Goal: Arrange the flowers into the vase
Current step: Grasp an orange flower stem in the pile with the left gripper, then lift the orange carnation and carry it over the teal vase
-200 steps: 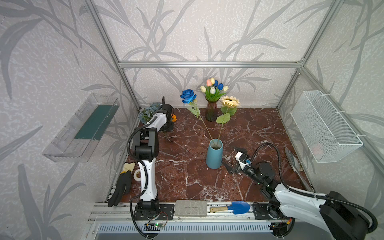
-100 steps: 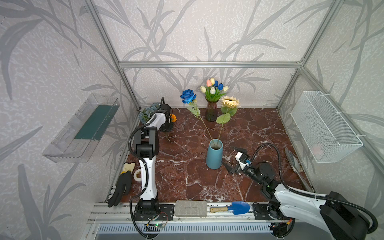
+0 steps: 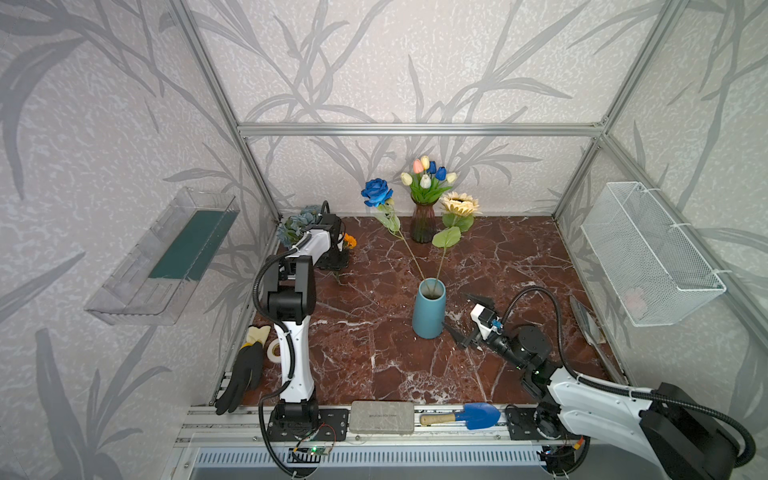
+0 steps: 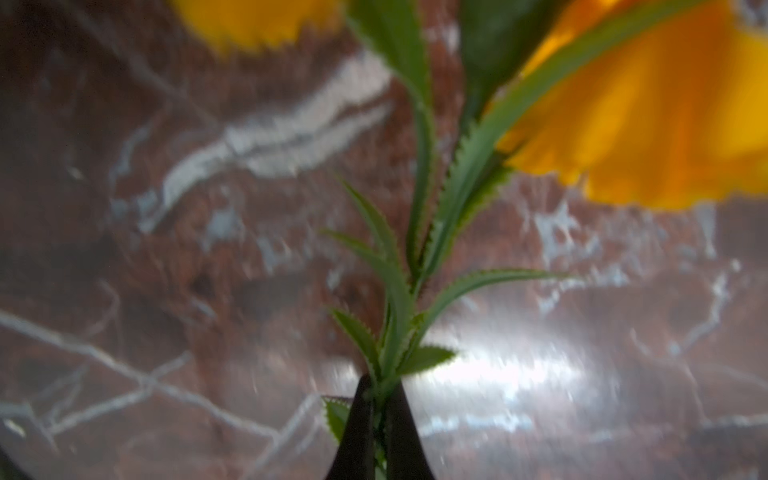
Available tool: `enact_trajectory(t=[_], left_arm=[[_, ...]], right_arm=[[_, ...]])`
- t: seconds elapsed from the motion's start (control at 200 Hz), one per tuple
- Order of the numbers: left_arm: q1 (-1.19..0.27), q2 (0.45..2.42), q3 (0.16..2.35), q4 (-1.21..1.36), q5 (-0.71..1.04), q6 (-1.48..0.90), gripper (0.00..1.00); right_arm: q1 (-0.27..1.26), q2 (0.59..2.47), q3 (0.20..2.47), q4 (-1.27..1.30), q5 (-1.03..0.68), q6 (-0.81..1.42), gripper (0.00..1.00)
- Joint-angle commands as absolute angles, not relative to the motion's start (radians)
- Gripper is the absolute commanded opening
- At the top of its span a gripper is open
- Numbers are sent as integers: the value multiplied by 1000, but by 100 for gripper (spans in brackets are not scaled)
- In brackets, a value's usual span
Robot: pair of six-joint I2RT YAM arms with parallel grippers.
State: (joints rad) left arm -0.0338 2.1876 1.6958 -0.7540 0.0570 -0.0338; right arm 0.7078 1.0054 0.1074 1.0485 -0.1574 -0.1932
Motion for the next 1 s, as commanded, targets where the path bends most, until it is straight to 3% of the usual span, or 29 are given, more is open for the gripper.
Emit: enact_trajectory(t=[0.0,0.715,0.875,0.995], left_arm=[[-59,2042,1626,-697,83,-83,2],[-213,1158,832,228,140,-139,2],[-230,940,726,280,99,-102,1],[-233,803,714,277,160,-71,0]], right_arm=[[713,1004,118,1075,-149,-200,99],[713,1037,125,1094,-154,-205,99],[715,1051,129,1100,-157,-212,99],[719,1058,132,1116,-161,-225,99]])
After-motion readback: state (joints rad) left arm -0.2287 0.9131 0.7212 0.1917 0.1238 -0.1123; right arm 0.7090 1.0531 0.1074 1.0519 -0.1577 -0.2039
